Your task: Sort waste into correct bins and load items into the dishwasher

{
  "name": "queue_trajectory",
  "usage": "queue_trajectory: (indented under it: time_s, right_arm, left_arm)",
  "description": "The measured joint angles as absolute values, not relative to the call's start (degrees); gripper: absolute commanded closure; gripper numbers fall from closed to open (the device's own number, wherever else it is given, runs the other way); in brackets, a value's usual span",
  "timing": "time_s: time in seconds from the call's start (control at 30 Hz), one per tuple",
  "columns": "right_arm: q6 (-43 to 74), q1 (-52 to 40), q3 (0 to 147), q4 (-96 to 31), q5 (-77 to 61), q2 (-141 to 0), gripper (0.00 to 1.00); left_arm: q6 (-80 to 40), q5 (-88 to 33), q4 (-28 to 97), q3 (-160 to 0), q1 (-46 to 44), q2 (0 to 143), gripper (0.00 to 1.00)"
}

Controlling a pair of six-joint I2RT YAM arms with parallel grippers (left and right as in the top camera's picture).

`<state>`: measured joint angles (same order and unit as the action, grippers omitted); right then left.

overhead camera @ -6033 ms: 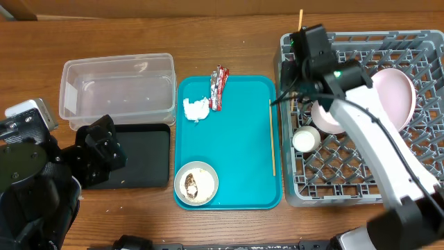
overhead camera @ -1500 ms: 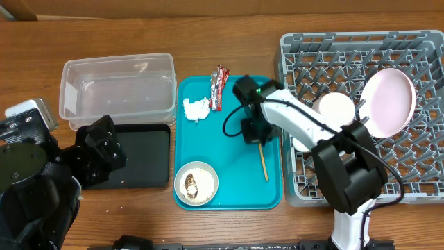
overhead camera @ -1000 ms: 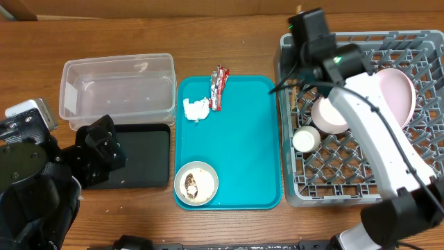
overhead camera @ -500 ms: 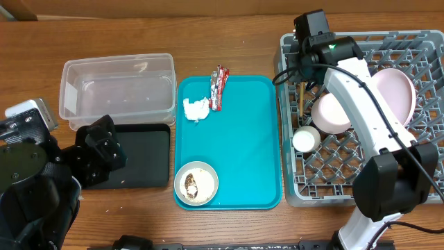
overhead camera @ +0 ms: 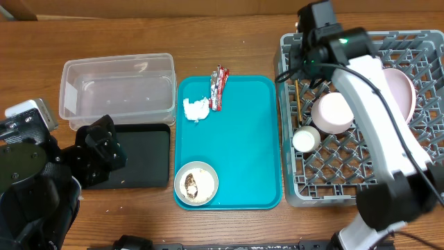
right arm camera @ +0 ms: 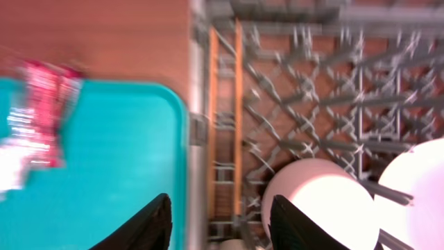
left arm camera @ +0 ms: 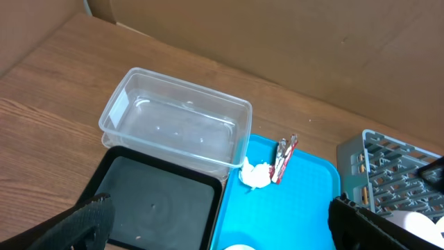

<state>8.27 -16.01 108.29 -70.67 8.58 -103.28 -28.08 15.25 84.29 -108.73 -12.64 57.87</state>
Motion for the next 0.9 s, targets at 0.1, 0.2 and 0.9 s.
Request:
queue_trajectory:
  time_s: [0.1,0.2,0.9]
  right_arm:
    - [8.40,-17.04,109.65,-70.72,5.56,-96.60,0.48]
    - [8.67,-17.43,111.07,-70.72,0.56,-88.33,0.50]
    - [10.46,-23.03,111.35,-74.98,-19.70,-86.24,0.00]
  left_arm:
    - [-28.08,15.22,84.27,-108.73,-12.64,57.87,0.00]
    - [-28.08,15.25,84.29,-108.73,-12.64,57.87,0.00]
    - [-28.08,15.25,84.27,-108.73,-12.64,57.87,0.00]
